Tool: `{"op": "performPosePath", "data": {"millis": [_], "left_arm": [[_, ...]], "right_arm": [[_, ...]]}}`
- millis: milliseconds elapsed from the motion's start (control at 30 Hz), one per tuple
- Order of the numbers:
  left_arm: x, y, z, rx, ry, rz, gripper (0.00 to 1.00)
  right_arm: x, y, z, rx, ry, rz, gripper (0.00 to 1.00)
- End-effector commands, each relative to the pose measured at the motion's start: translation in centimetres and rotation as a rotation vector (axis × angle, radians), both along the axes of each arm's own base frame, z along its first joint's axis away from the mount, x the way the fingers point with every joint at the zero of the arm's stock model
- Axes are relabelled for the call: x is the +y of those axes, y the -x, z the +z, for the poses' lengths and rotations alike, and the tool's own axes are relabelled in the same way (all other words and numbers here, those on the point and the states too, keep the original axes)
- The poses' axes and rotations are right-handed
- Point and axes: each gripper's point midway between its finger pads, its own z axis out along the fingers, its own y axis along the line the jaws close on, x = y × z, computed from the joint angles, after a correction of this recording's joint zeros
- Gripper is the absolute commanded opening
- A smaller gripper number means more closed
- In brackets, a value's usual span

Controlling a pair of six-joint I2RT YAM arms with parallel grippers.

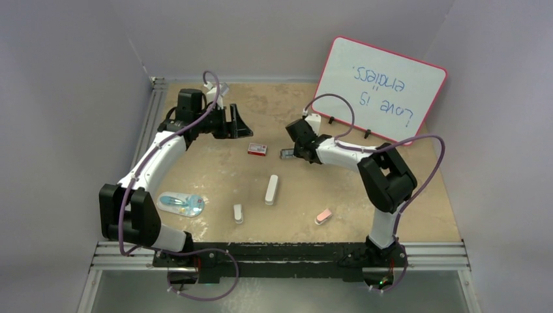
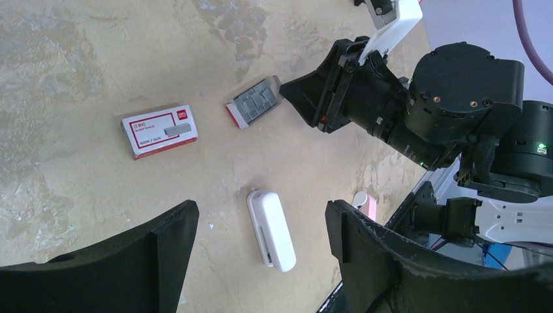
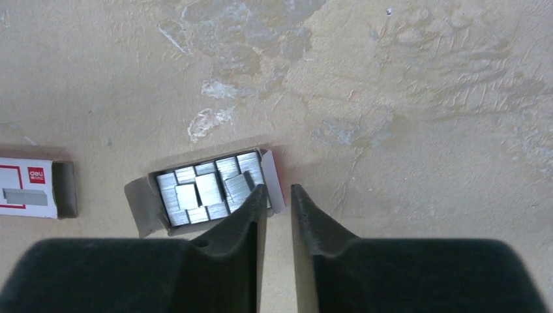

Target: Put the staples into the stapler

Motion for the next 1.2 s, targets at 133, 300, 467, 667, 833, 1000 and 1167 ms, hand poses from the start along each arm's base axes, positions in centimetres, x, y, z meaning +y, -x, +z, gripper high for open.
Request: {"op": "performPosePath", "data": {"millis": [133, 300, 467, 667, 833, 1000, 1167], "left_arm": [[0.5, -0.5, 1.9, -0.065, 0.001, 0.034, 0.72], [1.1, -0.7, 2.9, -0.109, -0.013, 0.086, 0.72], [1.8, -0.7, 4.3, -0.153, -0.006, 0.151, 0.72], [3.5, -1.3, 5.1, -0.211, -0.026, 0.277, 0.72], [4.8, -1.3, 5.5, -0.238, -0.041, 0.361, 0.72], [4.7, -1.3, 5.2, -0.216, -0.027, 0.374, 0.72], [4.8, -1.4, 4.9, -0.206, -0.029, 0.381, 0.71]], "right_arm": [[0.7, 0.2, 4.9, -0.063, -0.105, 0.042, 0.42], [2.1, 1.9, 7.5, -0.085, -0.177, 0.121, 0.50], [4.6, 6.1, 8.0, -0.047, -0.250, 0.162, 0.57], [6.8, 11.9, 7.7, 0.009, -0.286, 0.138, 0.68], [9.6, 16.3, 5.7, 0.073, -0.254, 0.163, 0.71], [10.8, 19.2, 2.2, 0.168, -0.198, 0.095, 0.70], [10.4, 19.3, 0.8, 0.184, -0.160, 0.046, 0.63]]}}
